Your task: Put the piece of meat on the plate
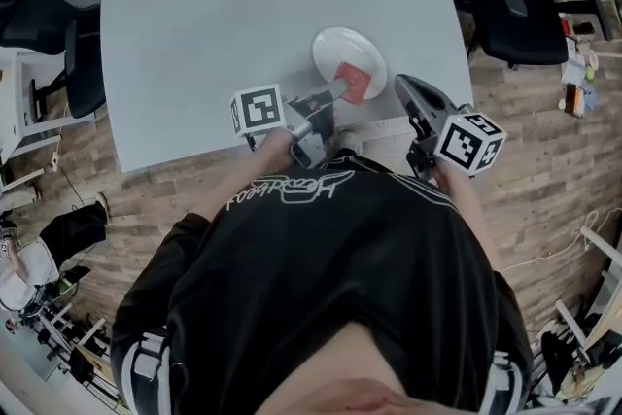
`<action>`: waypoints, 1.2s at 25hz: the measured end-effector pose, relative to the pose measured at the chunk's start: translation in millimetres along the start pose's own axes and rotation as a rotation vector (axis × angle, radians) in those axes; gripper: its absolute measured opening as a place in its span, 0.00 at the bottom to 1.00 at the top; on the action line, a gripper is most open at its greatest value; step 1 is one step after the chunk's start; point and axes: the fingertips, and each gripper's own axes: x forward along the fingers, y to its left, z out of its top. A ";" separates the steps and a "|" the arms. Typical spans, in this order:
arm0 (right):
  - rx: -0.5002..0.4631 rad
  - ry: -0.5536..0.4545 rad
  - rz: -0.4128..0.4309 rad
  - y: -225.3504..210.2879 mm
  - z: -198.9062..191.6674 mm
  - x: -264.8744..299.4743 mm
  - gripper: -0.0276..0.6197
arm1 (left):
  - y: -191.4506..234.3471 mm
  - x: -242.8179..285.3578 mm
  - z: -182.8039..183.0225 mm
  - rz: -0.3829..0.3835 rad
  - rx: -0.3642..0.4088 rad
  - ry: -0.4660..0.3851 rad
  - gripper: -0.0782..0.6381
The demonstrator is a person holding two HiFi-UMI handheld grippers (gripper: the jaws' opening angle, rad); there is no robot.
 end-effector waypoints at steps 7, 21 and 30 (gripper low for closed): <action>0.023 0.033 0.008 -23.1 3.4 15.1 0.06 | 18.9 16.3 20.6 0.048 -0.035 -0.033 0.24; 0.044 0.055 -0.006 -43.7 11.1 29.6 0.06 | 42.9 32.1 37.0 0.147 0.037 -0.009 0.24; 0.056 0.059 -0.016 -44.6 13.2 27.9 0.06 | 51.1 35.0 34.1 0.202 0.053 0.022 0.24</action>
